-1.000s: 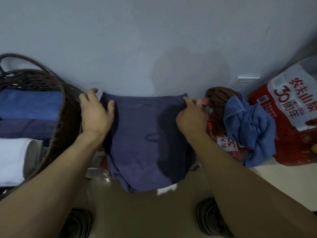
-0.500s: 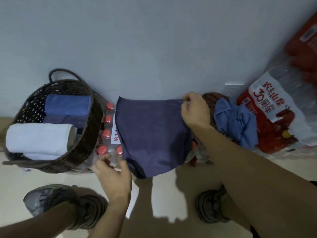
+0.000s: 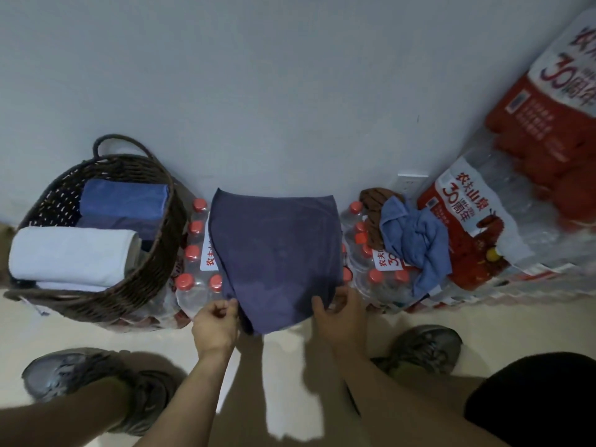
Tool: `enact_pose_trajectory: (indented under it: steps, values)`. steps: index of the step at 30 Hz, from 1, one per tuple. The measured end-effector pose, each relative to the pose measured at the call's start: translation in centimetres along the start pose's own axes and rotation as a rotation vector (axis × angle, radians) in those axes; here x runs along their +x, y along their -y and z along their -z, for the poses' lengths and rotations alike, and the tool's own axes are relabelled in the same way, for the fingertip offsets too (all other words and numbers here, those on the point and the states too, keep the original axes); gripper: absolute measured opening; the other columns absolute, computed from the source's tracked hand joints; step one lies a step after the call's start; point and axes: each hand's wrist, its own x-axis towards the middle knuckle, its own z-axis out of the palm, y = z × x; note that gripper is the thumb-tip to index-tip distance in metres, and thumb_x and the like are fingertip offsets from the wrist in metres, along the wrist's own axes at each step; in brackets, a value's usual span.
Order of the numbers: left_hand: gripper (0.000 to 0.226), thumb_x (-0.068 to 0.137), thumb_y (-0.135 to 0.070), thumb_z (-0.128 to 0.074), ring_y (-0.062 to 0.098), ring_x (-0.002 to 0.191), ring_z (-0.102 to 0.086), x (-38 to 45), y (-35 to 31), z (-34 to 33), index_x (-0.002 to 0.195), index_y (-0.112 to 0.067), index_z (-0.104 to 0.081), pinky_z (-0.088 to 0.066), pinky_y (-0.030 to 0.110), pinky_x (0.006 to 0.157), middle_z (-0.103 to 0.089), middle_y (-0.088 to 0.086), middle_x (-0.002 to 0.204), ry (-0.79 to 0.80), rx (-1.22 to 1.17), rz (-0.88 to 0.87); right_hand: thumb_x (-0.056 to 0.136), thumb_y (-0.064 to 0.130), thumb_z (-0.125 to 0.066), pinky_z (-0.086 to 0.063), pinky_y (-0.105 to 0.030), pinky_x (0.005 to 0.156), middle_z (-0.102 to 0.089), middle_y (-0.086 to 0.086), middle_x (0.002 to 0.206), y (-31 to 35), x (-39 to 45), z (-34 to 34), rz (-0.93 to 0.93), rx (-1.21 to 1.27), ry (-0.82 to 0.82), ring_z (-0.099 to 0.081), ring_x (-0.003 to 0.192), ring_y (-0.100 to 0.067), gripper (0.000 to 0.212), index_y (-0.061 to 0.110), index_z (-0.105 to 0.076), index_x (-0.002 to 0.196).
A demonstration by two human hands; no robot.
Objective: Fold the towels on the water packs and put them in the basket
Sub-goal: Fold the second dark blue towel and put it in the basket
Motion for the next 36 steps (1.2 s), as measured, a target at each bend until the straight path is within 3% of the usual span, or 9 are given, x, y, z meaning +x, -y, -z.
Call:
enact_pose_trajectory:
  steps: [3,7,15,18,24,28,30,32,36]
  values:
    - [0.02,0.09,-0.016,-0.063,0.031,0.074,-0.061,-0.4,-0.2,0.3,0.076,-0.001,-0.061,-0.047,0.035,0.072,-0.066,0.012,0.074,-0.02,-0.029,-0.003,0.08,0.027,-0.076,-0.052,-0.028,0.074,-0.067,0.001,0.087,-0.1,0.2,-1.0,-0.099,0.076,0.119,-0.064,0.08,-0.016,0.031,0.014,-0.056,0.1]
    - [0.028,0.088,-0.018,-0.058,0.023,0.063,-0.045,-1.1,-0.6,1.8,0.071,0.002,-0.049,-0.04,0.033,0.06,-0.054,0.012,0.065,-0.127,-0.088,-0.076,0.083,0.021,-0.071,-0.05,-0.039,0.07,-0.062,-0.004,0.07,0.6,0.5,-1.4,-0.141,0.124,0.089,-0.059,0.07,-0.022,0.021,0.012,-0.054,0.074]
    - [0.029,0.088,-0.014,-0.057,0.015,0.06,-0.035,-0.4,-3.6,3.0,0.072,0.006,-0.043,-0.032,0.031,0.057,-0.043,0.006,0.064,-0.104,-0.141,-0.21,0.088,0.015,-0.064,-0.036,-0.017,0.052,-0.048,0.008,0.055,2.8,1.9,0.7,-0.11,0.187,0.03,-0.046,0.054,-0.008,0.032,0.019,-0.046,0.061]
    - [0.021,0.085,-0.018,-0.062,0.015,0.06,-0.05,0.4,-5.0,3.8,0.071,-0.006,-0.051,-0.04,0.03,0.061,-0.056,-0.001,0.063,-0.108,-0.012,-0.264,0.084,0.015,-0.072,-0.048,-0.031,0.056,-0.057,-0.001,0.065,3.7,3.1,1.6,-0.097,0.214,0.011,-0.054,0.062,-0.018,0.026,0.014,-0.05,0.07]
    - [0.018,0.082,-0.029,-0.072,0.019,0.065,-0.063,1.7,-8.8,5.2,0.075,-0.019,-0.059,-0.052,0.039,0.063,-0.061,-0.005,0.068,-0.146,0.02,-0.311,0.073,0.024,-0.084,-0.045,-0.025,0.059,-0.061,0.0,0.082,4.7,5.6,2.9,-0.074,0.297,-0.115,-0.059,0.073,-0.016,0.032,0.016,-0.055,0.086]
    - [0.025,0.082,-0.019,-0.077,0.0,0.055,-0.055,2.6,-10.3,4.6,0.101,-0.007,-0.067,-0.052,0.028,0.072,-0.056,-0.011,0.058,-0.014,-0.327,-0.173,0.082,0.036,-0.077,-0.055,-0.034,0.087,-0.065,-0.002,0.113,5.9,6.4,3.1,-0.08,0.532,-0.01,-0.063,0.103,-0.017,0.045,0.016,-0.058,0.117]
    - [0.042,0.084,-0.01,-0.074,0.002,0.073,-0.064,2.5,-10.5,4.3,0.124,-0.007,-0.061,-0.054,0.02,0.074,-0.066,-0.004,0.08,0.163,-0.497,-0.151,0.082,0.034,-0.076,-0.05,-0.034,0.094,-0.052,0.0,0.135,6.4,6.8,3.3,-0.1,0.555,0.129,-0.054,0.117,-0.016,0.062,0.02,-0.048,0.136]
    - [0.062,0.084,0.002,-0.071,0.004,0.099,-0.066,2.5,-10.1,3.9,0.139,-0.014,-0.047,-0.054,0.016,0.08,-0.065,0.001,0.113,0.317,-0.443,-0.214,0.079,0.033,-0.076,-0.047,-0.032,0.089,-0.041,0.002,0.134,6.8,6.7,3.1,-0.048,0.195,0.076,-0.047,0.115,-0.014,0.069,0.025,-0.043,0.139]
    - [0.078,0.08,0.006,-0.073,0.009,0.12,-0.054,2.4,-9.1,3.1,0.147,-0.014,-0.038,-0.045,0.026,0.1,-0.051,-0.002,0.136,0.334,-0.099,-0.404,0.079,0.015,-0.072,-0.054,-0.038,0.08,-0.058,-0.001,0.104,8.3,3.9,0.0,0.33,-0.066,-0.058,-0.058,0.092,-0.017,0.027,0.021,-0.062,0.103]
